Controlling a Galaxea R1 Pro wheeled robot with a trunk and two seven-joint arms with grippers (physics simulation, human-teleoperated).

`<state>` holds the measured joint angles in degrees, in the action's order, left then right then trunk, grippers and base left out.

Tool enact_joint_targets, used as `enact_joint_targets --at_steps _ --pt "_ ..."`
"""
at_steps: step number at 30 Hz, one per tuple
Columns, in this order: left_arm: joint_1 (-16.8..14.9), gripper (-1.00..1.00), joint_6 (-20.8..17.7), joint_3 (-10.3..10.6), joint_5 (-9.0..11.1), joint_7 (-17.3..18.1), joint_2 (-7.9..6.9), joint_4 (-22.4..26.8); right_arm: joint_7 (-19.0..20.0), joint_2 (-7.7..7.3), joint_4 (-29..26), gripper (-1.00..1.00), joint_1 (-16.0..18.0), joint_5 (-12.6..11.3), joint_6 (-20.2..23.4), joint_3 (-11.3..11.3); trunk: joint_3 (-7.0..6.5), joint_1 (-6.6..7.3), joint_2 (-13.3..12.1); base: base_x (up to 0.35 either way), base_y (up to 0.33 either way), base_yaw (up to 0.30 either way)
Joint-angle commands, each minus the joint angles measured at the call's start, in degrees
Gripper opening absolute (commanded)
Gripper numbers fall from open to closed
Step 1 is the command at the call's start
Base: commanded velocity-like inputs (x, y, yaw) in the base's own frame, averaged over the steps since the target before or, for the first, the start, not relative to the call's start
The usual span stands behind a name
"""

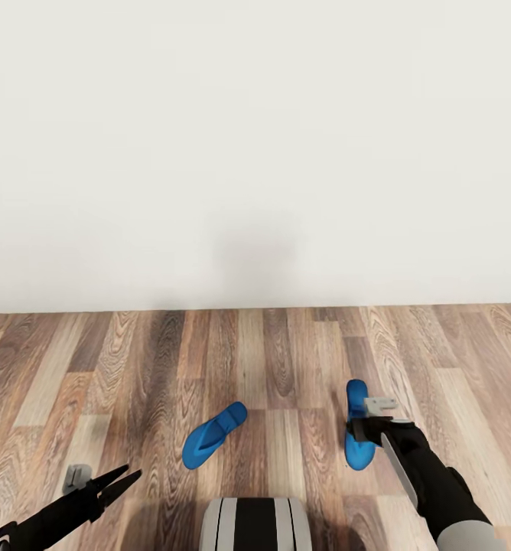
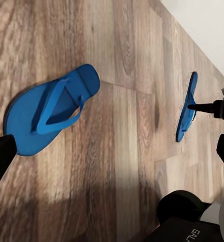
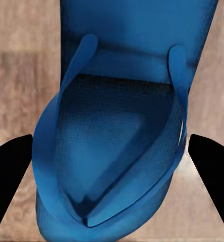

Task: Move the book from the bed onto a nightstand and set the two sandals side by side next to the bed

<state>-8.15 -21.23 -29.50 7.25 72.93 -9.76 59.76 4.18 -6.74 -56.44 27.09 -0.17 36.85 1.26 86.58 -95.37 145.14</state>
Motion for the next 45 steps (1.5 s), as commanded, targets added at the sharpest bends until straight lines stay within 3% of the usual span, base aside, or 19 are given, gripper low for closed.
enact_joint_targets --at_steps 1,4,5,7,9,11,12,17,19,20,21,25,30,45 --pt "-0.03 1.00 -0.58 -0.04 0.14 0.19 0.00 -0.17 4.55 -2.22 -0.08 -1.00 -0.07 -1.24 0.30 -0.37 -0.19 0.03 0.00 0.000 0.000 0.000" --pt "-0.03 1.00 -0.57 -0.04 0.14 0.19 0.00 -0.32 15.17 -6.53 0.22 -1.00 -0.16 -5.77 0.32 -2.24 -0.86 0.11 -0.04 0.000 0.000 0.000" --pt "-0.03 1.00 -0.57 -0.02 0.12 0.12 0.00 -0.43 21.45 -9.78 0.71 -1.00 -0.20 -8.75 0.32 -3.44 -1.08 0.13 -0.06 0.000 0.000 0.000" --pt "-0.03 1.00 -0.53 0.06 0.08 0.06 0.00 -0.81 26.74 -13.05 2.04 -1.00 -0.24 -11.07 0.32 -4.07 -1.52 0.19 -0.08 0.000 0.000 0.000" --pt "-0.03 1.00 -0.43 0.12 0.00 0.03 0.00 -1.06 35.13 -16.74 5.29 -1.00 -0.27 -14.63 0.32 -4.53 -1.97 0.24 -0.11 0.000 0.000 0.000" --pt "-0.04 1.00 -0.41 0.13 -0.04 -0.01 0.00 -1.14 38.92 -18.18 7.10 -1.00 -0.29 -16.02 0.32 -4.74 -2.41 0.29 -0.14 0.000 0.000 0.000" --pt "-0.03 1.00 -0.40 0.12 -0.15 -0.05 0.00 -1.20 42.99 -20.09 11.04 -1.00 -0.34 -17.13 0.21 -4.90 -2.63 0.32 -0.15 0.000 0.000 0.000" --pt "-0.03 1.00 -0.30 0.06 -0.28 -0.63 -0.04 -1.22 44.90 -22.71 19.83 -1.00 -0.46 -17.61 -0.55 -5.75 -3.74 0.44 -0.22 0.000 0.000 0.000" --pt "-0.03 1.00 -0.24 0.07 -0.36 -3.63 -0.05 -1.22 45.61 -25.42 25.77 -1.00 -0.52 -17.94 -2.92 -5.97 -4.18 0.50 -0.24 0.000 0.000 0.000" --pt "-0.03 1.00 -0.23 0.06 -0.37 -4.03 -0.07 -1.22 46.05 -25.79 26.80 -1.00 -0.52 -18.18 -3.45 -6.00 -4.40 0.52 -0.26 0.000 0.000 0.000" --pt "0.02 1.00 -0.22 0.06 -0.36 -4.95 -0.13 -1.22 49.03 -26.67 31.06 -1.00 -0.54 -19.54 -5.69 -6.04 -4.63 0.55 -0.27 0.000 0.000 0.000" --pt "0.05 1.00 -0.22 0.11 -0.35 -5.49 -0.11 -1.25 53.29 -27.18 38.75 -1.00 -0.54 -20.63 -12.02 -6.01 -5.51 0.65 -0.32 0.000 0.000 0.000" --pt "0.06 1.00 -0.12 0.20 -0.82 -5.71 -0.06 -4.21 54.47 -27.27 44.20 -1.00 -0.53 -20.89 -20.23 -5.97 -6.62 0.78 -0.39 0.000 0.000 0.000" --pt "0.06 1.00 0.03 0.23 -1.35 -5.82 -0.08 -5.79 54.44 -26.93 45.21 -1.00 -0.53 -20.84 -24.45 -5.92 -9.72 1.14 -0.58 0.000 0.000 0.000"
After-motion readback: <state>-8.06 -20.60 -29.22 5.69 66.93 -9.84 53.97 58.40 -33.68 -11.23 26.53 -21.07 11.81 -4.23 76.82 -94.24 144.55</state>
